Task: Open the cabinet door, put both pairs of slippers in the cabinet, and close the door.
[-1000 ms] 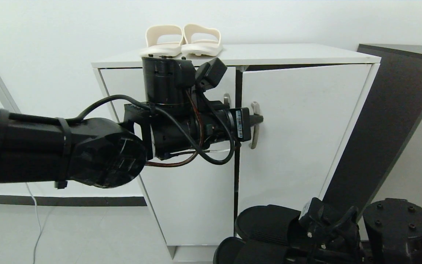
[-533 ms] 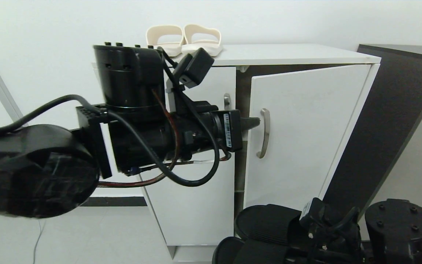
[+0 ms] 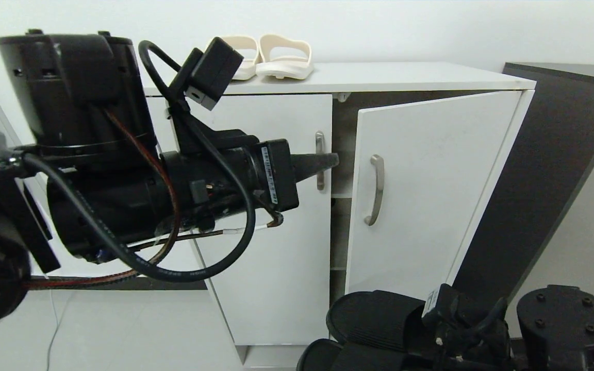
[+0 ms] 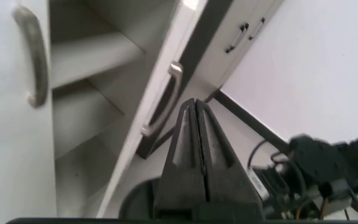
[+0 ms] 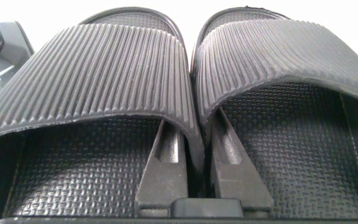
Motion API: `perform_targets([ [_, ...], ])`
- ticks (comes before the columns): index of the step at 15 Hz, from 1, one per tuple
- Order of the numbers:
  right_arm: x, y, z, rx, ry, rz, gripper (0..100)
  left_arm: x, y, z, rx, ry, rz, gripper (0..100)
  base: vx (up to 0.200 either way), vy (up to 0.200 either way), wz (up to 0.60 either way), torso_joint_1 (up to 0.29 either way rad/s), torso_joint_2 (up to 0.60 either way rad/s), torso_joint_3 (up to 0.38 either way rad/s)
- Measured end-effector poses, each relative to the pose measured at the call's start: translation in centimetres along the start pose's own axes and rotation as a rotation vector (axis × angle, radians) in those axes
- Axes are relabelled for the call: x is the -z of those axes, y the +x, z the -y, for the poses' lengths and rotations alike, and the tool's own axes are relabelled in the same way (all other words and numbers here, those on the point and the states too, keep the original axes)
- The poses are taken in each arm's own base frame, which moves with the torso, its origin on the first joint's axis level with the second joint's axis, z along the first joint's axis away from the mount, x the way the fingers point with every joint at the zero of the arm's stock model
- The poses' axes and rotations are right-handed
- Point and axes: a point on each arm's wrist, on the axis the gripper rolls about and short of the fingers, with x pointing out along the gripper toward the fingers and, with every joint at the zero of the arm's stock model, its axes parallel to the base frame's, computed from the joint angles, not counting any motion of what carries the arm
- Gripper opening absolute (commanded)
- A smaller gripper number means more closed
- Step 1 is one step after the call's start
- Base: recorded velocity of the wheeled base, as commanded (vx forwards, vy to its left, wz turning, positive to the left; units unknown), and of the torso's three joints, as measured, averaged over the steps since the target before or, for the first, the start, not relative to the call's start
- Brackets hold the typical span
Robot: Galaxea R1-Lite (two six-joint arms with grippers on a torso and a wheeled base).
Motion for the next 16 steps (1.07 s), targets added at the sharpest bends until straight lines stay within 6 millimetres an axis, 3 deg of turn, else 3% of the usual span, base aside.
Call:
perform_targets([
  [7, 0.0, -0.3, -0.4, -0.017, -0.034, 0.005, 0, -1.8, 4.2, -3.5, -0.068, -0.063, 0.048, 0, 0.000, 0.000, 0.00, 0.000, 0.00, 0.000],
  [16, 0.4, -0.7, -1.3, -0.052, -0.049, -0.005, 0, -0.5, 9.2, -4.9, -0.040, -0.035, 0.087, 0, 0.000, 0.000, 0.00, 0.000, 0.00, 0.000],
])
